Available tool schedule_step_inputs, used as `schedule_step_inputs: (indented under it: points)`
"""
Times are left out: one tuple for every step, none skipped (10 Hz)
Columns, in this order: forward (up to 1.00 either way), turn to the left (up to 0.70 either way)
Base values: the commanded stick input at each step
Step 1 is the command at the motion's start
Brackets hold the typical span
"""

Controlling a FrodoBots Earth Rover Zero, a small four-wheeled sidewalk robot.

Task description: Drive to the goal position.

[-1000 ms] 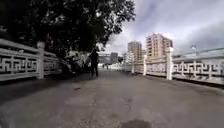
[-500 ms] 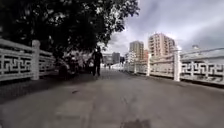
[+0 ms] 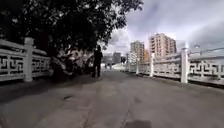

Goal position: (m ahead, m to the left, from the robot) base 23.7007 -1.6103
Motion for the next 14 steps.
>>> schedule_step_inputs:
  points:
    - [0.7,0.0]
    - [0.7,0.0]
    - [0.7,0.0]
    - [0.7,0.0]
    - [0.7,0.0]
    - [0.7,0.0]
    - [0.7,0.0]
    - [0.7,0.0]
    - [0.7,0.0]
    - [0.7,0.0]
    - [0.7,0.0]
    - [0.7,0.0]
    - [0.7,0.0]
    - [0.7,0.0]
